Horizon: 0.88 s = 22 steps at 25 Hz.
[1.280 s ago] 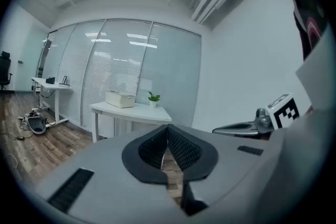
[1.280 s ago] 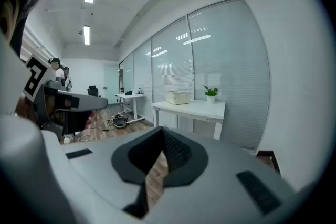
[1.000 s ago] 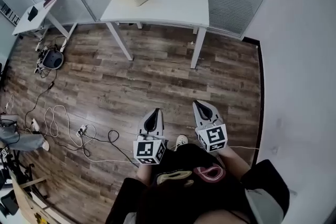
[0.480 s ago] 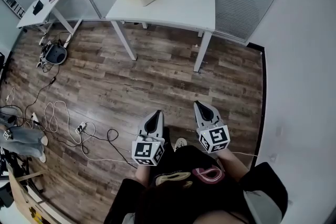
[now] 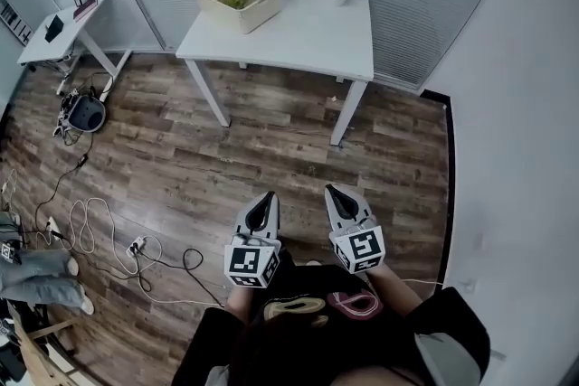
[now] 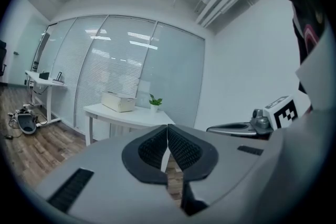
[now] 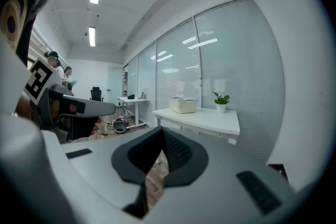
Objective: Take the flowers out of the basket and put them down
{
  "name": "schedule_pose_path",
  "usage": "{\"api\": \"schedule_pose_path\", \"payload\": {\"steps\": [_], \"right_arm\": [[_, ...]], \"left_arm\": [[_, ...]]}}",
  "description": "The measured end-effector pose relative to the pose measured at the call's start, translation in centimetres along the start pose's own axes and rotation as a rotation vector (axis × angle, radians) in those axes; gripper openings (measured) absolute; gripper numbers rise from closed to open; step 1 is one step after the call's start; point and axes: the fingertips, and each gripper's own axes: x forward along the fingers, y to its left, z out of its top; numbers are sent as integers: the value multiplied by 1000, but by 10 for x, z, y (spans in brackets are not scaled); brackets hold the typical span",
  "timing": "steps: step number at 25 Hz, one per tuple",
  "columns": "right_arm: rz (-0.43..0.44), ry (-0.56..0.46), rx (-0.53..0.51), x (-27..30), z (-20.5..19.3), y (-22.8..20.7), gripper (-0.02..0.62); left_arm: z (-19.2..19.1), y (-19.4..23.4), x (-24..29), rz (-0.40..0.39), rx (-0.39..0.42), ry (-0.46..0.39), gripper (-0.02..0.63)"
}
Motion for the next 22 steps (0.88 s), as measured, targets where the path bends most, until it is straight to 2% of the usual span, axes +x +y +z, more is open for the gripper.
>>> {"api": "schedule_pose_path", "payload": {"steps": [4,10,14,22], "right_arm": [[-35,-9,-13,42,18,-10,9],[-104,8,-3,100,34,-22,9],[-150,7,1,131,45,-25,9],[-205,8,9,173,50,-17,9]], "left_arm": [[21,40,26,-1,-8,-33,17],[42,100,54,-12,4,-31,17],[51,132,71,-56,80,8,17],[67,193,92,-67,59,-7,17]]}}
